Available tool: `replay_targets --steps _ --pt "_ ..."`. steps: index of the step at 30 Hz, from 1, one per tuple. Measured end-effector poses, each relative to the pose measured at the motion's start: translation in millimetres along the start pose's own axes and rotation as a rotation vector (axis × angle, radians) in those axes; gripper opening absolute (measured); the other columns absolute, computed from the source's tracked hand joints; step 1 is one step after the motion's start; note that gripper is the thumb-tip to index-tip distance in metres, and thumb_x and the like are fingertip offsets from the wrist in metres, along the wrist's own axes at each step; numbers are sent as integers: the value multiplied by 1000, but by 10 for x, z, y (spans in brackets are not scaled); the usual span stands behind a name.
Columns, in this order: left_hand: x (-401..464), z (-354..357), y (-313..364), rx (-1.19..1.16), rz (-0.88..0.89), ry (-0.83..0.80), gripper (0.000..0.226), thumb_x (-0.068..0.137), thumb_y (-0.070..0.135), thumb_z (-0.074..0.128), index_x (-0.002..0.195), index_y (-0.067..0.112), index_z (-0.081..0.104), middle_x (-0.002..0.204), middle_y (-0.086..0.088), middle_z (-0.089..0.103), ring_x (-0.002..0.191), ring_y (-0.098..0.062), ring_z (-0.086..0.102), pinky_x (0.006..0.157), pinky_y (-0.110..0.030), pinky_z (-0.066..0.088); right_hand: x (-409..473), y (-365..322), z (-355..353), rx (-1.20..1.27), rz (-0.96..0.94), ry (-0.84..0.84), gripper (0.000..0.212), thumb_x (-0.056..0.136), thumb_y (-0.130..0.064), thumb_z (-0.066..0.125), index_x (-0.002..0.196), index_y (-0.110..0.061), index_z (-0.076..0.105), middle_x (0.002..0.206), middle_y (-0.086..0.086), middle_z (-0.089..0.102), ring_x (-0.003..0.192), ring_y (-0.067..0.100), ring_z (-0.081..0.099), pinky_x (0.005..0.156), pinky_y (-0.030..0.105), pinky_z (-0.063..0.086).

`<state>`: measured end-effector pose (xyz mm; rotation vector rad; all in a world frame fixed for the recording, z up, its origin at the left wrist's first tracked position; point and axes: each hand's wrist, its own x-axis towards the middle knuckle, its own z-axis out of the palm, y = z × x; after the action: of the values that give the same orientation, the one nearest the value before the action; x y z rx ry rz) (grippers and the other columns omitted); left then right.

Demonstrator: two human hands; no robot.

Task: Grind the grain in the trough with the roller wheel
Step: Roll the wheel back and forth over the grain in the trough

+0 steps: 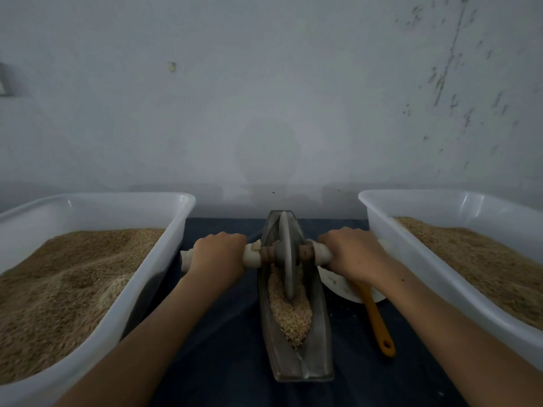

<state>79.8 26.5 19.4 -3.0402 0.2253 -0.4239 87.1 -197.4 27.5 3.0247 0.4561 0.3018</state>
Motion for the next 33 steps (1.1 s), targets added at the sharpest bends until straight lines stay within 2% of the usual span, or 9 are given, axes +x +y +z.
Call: replay_targets --steps 4,9,11,15,17,19,24,30,33 --pt "9 20 -15 -17 -11 -41 14 87 28 58 98 21 55 99 0 62 92 -19 60 73 -30 42 2 -22 -6 -37 -7 74 11 91 -31 53 82 -27 51 82 -6 57 71 15 51 61 28 35" --pt "27 -27 -43 -5 -3 -212 28 80 31 67 103 18 58 90 3 59 81 -15 55 72 -28 45 9 -28 -119 -43 -27 -139 6 85 -26 62 88 -25 57 84 -3 59 77 16 57 64 28 41" --pt "24 -55 -48 2 10 -261 35 77 32 70 108 19 58 84 5 53 79 -14 54 73 -28 46 -2 -28 -166 -36 -30 -227 15 83 -28 66 97 -22 62 87 -1 62 79 16 59 62 27 42" --pt "43 -55 -36 24 17 -236 37 76 33 71 108 20 59 82 6 51 78 -14 53 73 -29 46 -14 -6 -182 21 -8 -319 24 82 -30 69 104 -20 63 86 -3 61 80 15 60 64 27 46" --pt "47 -39 -33 19 -1 -219 34 76 32 70 105 20 59 81 5 52 78 -15 53 71 -28 44 -2 -1 -141 -5 -21 -255 10 84 -29 67 91 -25 61 79 -5 57 76 14 57 61 27 42" --pt "45 -13 -39 -13 -12 -193 27 80 30 67 103 19 58 90 3 59 83 -17 57 72 -29 45 2 -20 -90 -24 -16 -130 18 86 -28 61 73 -30 49 75 -6 54 72 14 54 58 27 37" --pt "8 33 -21 -59 -18 -9 12 87 26 56 86 24 44 97 1 61 84 -18 57 70 -29 41 31 -20 38 -63 -12 147 15 90 -27 54 78 -29 45 83 -5 57 78 18 56 65 30 38" --pt "13 -3 -18 10 6 -64 17 86 27 58 101 19 57 100 0 62 90 -19 60 74 -30 45 4 14 -72 -3 -27 -101 7 87 -30 62 86 -29 55 86 -3 61 79 16 57 64 29 40" --pt "11 -63 -28 26 23 -163 27 82 31 64 105 18 58 94 1 60 85 -17 58 75 -30 47 -3 14 -152 27 -25 -254 22 83 -30 67 104 -25 62 96 -1 65 86 17 61 68 30 46"
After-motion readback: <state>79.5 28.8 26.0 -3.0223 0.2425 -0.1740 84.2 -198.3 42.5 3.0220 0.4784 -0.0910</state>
